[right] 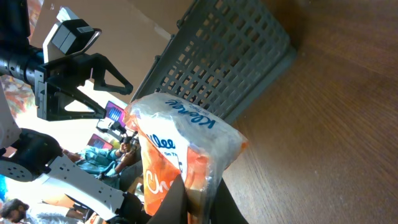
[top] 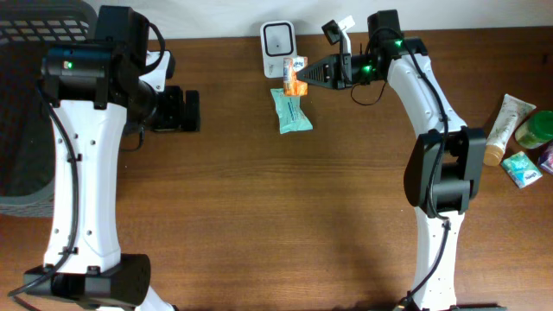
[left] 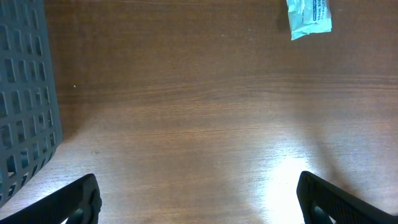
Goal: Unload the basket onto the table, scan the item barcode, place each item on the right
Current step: 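Lift the Kleenex pack up to the scanner with the right gripper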
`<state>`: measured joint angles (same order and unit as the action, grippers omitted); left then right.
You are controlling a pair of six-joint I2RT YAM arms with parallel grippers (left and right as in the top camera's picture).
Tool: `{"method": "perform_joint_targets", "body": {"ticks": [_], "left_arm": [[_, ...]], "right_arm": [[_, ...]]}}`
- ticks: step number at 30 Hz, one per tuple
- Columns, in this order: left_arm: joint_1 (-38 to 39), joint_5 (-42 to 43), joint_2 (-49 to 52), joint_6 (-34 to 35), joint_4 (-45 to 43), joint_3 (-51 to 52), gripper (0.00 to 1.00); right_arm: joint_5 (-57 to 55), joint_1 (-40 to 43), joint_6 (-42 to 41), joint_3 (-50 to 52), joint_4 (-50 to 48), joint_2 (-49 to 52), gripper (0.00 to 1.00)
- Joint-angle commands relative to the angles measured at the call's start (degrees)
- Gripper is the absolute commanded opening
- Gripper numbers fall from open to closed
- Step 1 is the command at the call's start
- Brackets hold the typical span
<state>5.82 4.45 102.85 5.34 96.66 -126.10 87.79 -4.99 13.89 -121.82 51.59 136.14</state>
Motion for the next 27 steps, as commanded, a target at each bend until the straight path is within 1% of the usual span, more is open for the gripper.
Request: {"method": "perform_joint_targets", "body": {"ticks": [1,4,5,6,7,8,10,11,12,14,15,17,19,21,24,27], "left_arm": [[0.0,0.0,-0.2,-0.9,0.0,0.0,0.99],[0.0,0.0,-0.2,-0.9,0.1,0.0,0.99],[0.0,0.0,-0.2,-0.9,0.0,0.0,0.99],[0.0,0.0,-0.2,-0.9,0.0,0.0,0.99],[0.0,0.0,-0.2,-0.9,0.0,0.0,0.99],[0.0,0.0,-0.2,-0.9,0.0,0.0,0.99],[0.0,0.0,-0.2,-0.9,0.0,0.0,0.99],[0.0,0.0,-0.2,-0.9,0.0,0.0,0.99],[0.0,0.0,-0.2,-0.9,0.0,0.0,0.99],[0.0,0.0,-0.2,-0.9,0.0,0.0,0.99],[0.0,0.0,-0.2,-0.9,0.0,0.0,0.99],[0.0,0.0,-0.2,-0.9,0.0,0.0,0.99],[0.0,0.0,-0.2,-0.9,0.0,0.0,0.99],[0.0,0.0,-0.2,-0.9,0.0,0.0,0.99],[0.0,0.0,-0.2,-0.9,0.0,0.0,0.99],[0.0,0.0,-0.2,-0.9,0.0,0.0,0.99]], "right_arm": [[1.2,-0.3,0.2,-0.6,0.0,-1.4,0.04],[0.6,-0.2,0.2,-0.6,0.0,-1.4,0.04],[-1.1,-0.3,0.2,-0.6,0.1,-1.4,0.04],[-7.6,-0.3,-3.4,-0.6,0.3,-1.4,0.04],[-16.9,-0.6,-8.5,-0.6,1.0,-1.4,0.04],[-29.3,-1.1,-12.7,-0.6,2.8,-1.4,0.04],[-42.2,-2.3,-12.9,-0.7,5.2,-2.0,0.04],[-52.4,-3.1,-14.3,-0.7,6.1,-2.8,0.04],[-62.3,-3.8,-17.6,-0.9,6.6,-3.6,0.04],[-78.7,-5.5,-20.9,-2.0,7.2,-4.7,0.04],[-83.6,-6.3,-20.8,-2.7,7.2,-4.7,0.04],[-94.7,-8.5,-19.4,-3.1,5.3,-4.7,0.04],[-104.3,-11.4,-14.6,-3.1,0.7,-4.6,0.04],[-109.2,-13.9,-9.9,-3.1,-6.3,-4.6,0.04],[-109.9,-16.9,-2.4,-3.1,-18.9,-4.5,0.04],[-109.8,-18.3,3.1,-3.1,-31.7,-3.1,0.04]]}}
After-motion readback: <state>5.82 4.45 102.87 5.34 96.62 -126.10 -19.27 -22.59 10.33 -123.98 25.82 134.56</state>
